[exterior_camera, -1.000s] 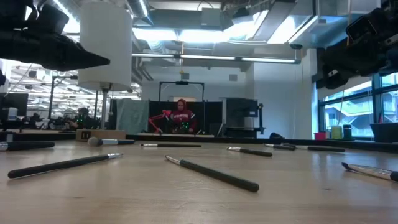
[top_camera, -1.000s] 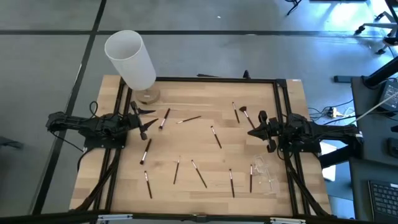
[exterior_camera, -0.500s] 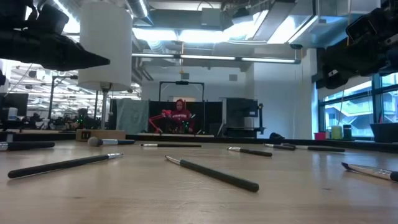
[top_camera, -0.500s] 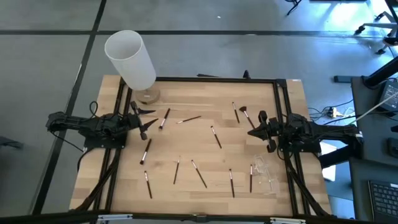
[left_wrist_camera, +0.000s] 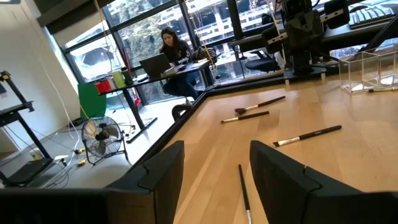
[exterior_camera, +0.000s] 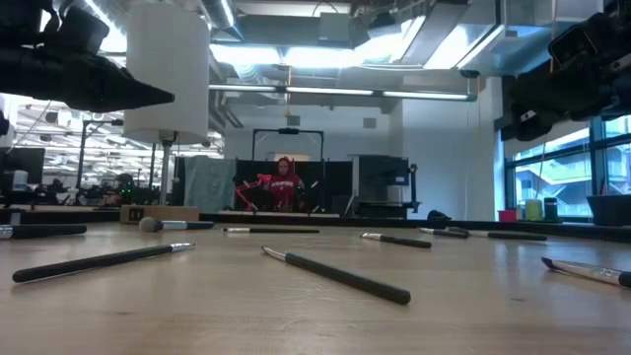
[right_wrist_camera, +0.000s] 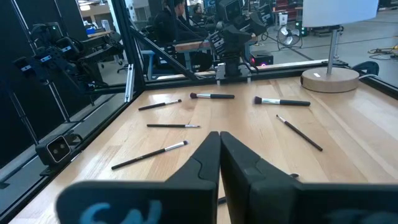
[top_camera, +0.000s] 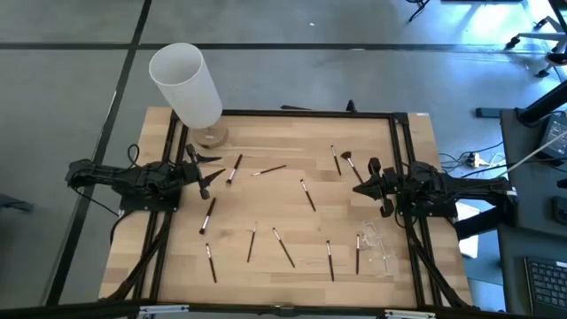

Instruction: Put items in baskets/containers

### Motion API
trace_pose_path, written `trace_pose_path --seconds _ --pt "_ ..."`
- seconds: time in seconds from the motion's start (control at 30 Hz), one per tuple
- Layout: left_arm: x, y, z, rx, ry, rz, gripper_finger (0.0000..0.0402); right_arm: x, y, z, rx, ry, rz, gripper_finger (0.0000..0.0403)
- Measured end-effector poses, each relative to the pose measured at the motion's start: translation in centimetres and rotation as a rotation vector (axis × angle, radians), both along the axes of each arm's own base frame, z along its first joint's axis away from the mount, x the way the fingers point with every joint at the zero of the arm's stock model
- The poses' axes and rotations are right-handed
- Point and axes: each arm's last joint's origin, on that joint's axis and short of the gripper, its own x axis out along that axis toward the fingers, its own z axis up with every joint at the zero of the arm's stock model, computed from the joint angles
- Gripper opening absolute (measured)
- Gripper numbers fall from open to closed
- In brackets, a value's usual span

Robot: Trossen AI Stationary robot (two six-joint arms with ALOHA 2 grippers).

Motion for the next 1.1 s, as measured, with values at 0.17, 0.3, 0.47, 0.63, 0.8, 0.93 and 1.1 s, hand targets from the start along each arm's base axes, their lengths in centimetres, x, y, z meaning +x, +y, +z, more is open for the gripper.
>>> trace_pose_path --seconds 0.17,0.3,0.47,0.63,0.8,0.93,1.1 --pt "0.00 0.00 0.00 0.000 0.000 0.000 0.0180 0.00 0.00 0.00 0.000 0.000 0.000 0.0012" --pt "0.00 0.00 0.01 0.000 0.000 0.000 0.0180 0.00 0.00 -0.01 0.000 0.000 0.000 0.0012" --pt "0.00 0.00 0.00 0.000 0.000 -0.001 0.0180 0.00 0.00 0.00 0.000 0.000 0.000 0.0012" --pt "0.00 0.00 0.00 0.000 0.000 -0.001 0.0180 0.00 0.00 0.00 0.000 0.000 0.000 0.0012" --pt "0.00 0.00 0.01 0.000 0.000 -0.001 0.0180 0.00 0.00 -0.01 -0.023 -0.002 -0.001 0.0012" --pt "0.00 0.00 0.00 0.000 0.000 0.000 0.0180 0.00 0.00 -0.01 -0.021 -0.002 0.000 0.0012" --pt "0.00 0.00 0.00 0.000 0.000 0.000 0.0180 0.00 0.00 0.00 -0.021 -0.002 0.000 0.0012"
